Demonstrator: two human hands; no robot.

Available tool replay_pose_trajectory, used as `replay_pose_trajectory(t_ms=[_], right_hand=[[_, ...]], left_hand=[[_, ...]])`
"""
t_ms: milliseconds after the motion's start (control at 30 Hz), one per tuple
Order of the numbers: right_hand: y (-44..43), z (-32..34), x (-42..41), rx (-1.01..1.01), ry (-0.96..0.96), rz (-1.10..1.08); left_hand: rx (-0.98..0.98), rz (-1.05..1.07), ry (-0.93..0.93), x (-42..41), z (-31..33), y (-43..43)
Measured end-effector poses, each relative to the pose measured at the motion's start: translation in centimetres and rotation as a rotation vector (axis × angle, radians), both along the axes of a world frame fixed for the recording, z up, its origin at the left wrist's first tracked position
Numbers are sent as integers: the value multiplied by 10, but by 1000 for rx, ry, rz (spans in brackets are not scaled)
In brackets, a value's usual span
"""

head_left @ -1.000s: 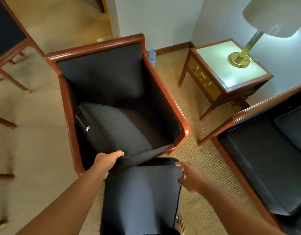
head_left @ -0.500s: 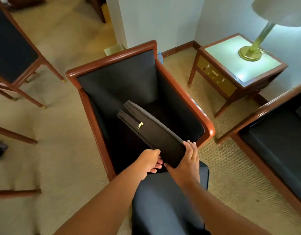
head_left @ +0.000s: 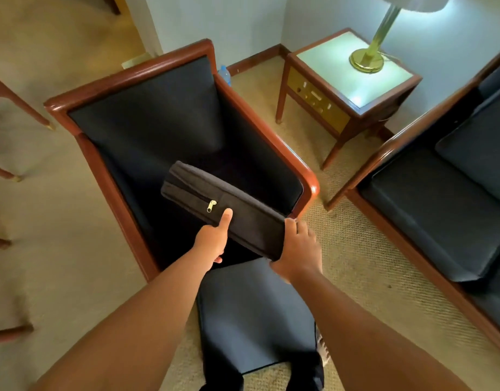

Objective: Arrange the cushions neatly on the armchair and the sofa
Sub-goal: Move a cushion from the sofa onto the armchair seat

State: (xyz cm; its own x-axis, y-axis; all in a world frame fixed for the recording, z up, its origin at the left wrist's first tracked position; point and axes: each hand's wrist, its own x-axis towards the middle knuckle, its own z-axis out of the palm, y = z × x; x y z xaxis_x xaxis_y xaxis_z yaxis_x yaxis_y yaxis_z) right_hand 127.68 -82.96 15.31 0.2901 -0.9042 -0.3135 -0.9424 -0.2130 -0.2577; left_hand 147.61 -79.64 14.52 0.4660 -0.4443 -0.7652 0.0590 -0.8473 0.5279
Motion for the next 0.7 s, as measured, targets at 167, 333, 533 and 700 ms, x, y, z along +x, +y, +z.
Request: replay_pose_trajectory(t_ms=[167, 333, 533, 700], right_hand=[[-13, 11, -64, 2, -48, 84], [-40, 48, -161, -79, -57, 150], [-51, 98, -336, -87, -51, -73], [-32, 136, -455, -68, -126, -346]], left_hand=[[-152, 59, 91, -56, 3, 17], [-244, -4, 98, -146, 32, 5], [-418, -245, 192, -298, 74, -46], [-417, -421, 246, -414, 103, -86]])
